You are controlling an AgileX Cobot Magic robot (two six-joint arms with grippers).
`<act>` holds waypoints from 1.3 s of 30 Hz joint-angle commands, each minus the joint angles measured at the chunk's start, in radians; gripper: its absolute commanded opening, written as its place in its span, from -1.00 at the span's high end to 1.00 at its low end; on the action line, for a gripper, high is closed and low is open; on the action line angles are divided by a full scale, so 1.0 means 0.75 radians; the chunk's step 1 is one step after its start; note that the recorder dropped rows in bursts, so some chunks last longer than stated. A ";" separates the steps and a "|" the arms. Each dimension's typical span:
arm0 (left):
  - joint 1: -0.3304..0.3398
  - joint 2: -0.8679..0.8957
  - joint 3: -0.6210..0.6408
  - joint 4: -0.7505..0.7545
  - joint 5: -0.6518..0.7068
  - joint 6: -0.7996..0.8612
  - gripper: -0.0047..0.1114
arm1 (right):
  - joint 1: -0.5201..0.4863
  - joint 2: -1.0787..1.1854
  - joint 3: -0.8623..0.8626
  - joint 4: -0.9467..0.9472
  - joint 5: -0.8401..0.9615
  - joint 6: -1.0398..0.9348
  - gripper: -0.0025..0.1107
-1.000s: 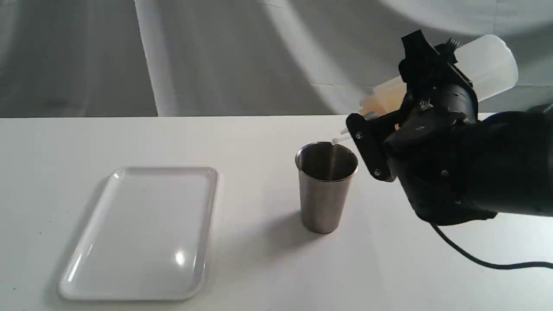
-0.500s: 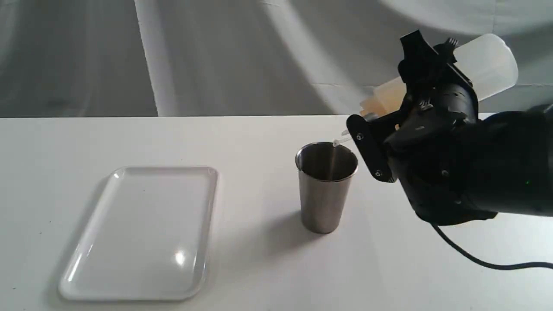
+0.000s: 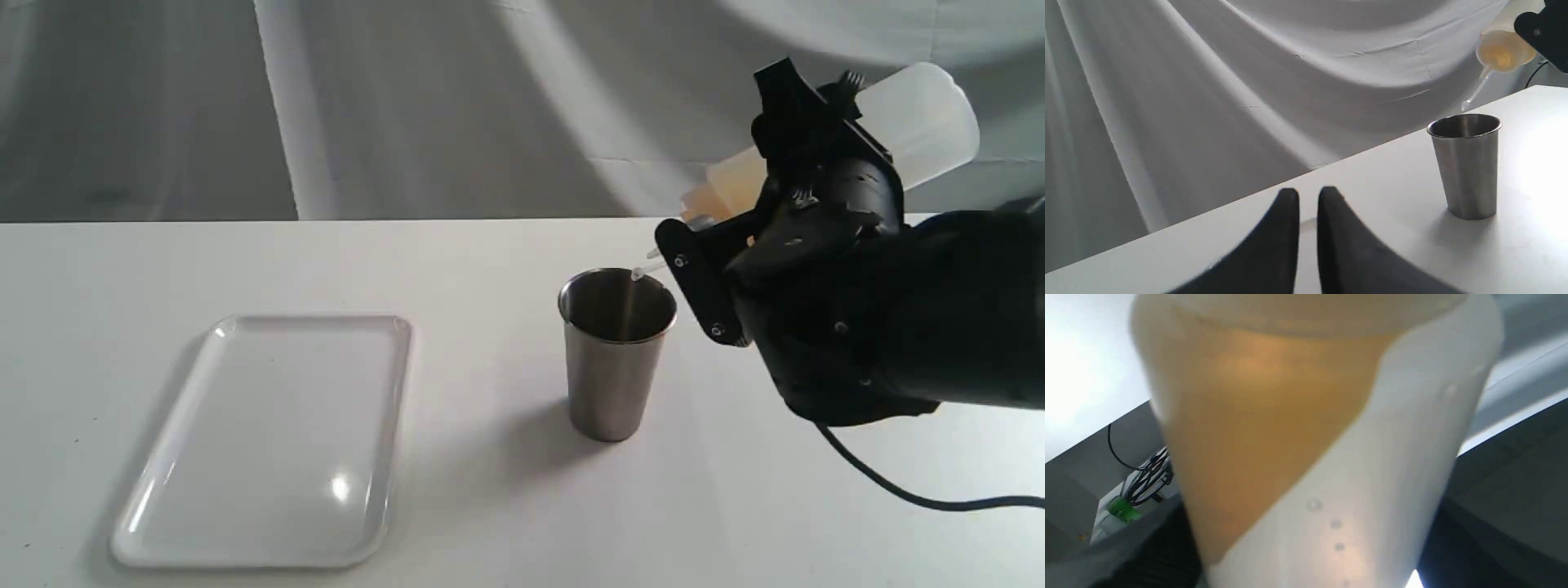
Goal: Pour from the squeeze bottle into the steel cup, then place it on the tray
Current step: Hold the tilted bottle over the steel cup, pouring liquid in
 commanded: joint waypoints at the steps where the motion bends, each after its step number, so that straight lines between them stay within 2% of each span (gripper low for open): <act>1: 0.003 0.004 0.006 -0.003 -0.009 -0.004 0.78 | 0.011 -0.013 -0.014 -0.040 0.040 -0.002 0.18; 39: 0.003 0.004 0.006 -0.003 -0.009 -0.004 0.78 | 0.021 -0.013 -0.017 -0.040 0.069 0.030 0.18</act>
